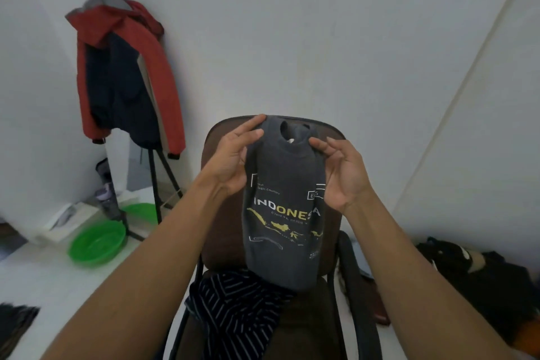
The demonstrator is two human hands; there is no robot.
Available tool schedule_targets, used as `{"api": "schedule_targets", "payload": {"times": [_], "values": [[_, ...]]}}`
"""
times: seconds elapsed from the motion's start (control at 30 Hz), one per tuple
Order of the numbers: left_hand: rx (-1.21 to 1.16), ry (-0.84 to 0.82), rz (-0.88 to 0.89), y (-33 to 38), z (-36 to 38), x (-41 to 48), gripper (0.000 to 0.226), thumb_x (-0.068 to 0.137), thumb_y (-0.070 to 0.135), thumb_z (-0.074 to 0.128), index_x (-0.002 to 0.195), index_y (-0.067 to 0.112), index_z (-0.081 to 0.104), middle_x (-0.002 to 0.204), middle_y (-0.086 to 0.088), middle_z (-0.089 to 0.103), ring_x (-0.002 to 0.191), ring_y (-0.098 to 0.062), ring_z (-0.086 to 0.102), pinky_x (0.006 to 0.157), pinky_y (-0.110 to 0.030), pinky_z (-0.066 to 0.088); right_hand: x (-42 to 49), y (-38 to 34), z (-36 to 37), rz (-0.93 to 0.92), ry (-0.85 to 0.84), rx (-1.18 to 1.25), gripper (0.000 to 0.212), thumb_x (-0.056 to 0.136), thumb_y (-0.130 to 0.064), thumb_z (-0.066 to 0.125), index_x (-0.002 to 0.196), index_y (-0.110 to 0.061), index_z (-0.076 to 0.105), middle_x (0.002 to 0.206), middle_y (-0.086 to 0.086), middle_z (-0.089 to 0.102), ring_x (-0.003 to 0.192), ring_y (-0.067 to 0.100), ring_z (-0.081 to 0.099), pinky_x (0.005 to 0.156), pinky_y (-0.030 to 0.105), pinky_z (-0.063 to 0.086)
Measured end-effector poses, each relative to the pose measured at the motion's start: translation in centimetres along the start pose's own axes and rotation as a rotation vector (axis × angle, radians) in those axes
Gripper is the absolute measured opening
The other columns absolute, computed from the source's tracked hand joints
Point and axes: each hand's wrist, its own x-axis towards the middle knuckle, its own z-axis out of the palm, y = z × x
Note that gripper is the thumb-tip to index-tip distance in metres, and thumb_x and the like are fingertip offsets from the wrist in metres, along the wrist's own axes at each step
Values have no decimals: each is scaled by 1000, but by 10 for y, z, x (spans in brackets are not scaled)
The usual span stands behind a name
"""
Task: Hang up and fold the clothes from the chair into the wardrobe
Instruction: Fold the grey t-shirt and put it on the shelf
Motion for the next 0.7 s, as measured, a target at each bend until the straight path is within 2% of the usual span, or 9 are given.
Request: {"api": "schedule_targets", "payload": {"times": [0.1,0.27,0.37,0.53,0.63,0.7], "values": [[-1,19,-38,-16,-8,-6,51,86,10,64,136,9,56,122,-14,67,102,-22,67,83,-32,58,-4,20,-10,43,42,-7,28,91,-31,54,91,-7,69,95,16,70,81,29,65,80,38,52],[-4,37,-125,-48,-25,-45,56,79,17,72,132,11,60,128,-15,65,113,-26,63,93,-38,53,-39,60,-22,129,150,-2,29,90,-32,55,83,-8,69,90,16,71,75,29,64,75,37,52],[-4,89,-219,-83,-39,-90,57,75,22,75,130,14,62,132,-15,63,120,-29,61,91,-40,53,-77,99,-32,223,242,15,31,90,-34,55,78,-8,67,87,17,71,71,29,65,70,36,53],[-49,203,-464,-166,-76,-174,39,91,9,61,130,13,62,130,-13,64,119,-30,63,101,-47,50,-158,184,-63,445,430,136,34,97,-32,50,76,-7,60,81,19,71,66,32,69,63,37,57],[-50,316,-608,-221,-99,-223,33,95,2,56,123,14,66,127,-14,66,114,-33,65,94,-47,54,-203,229,-81,567,538,181,39,100,-34,44,75,-8,58,81,23,72,64,34,70,66,40,55],[-15,389,-695,-256,-115,-249,32,93,-1,58,119,15,69,126,-16,66,111,-35,65,91,-47,55,-223,257,-92,645,622,194,39,99,-35,45,78,-6,60,89,28,73,68,40,72,70,45,54]]}}
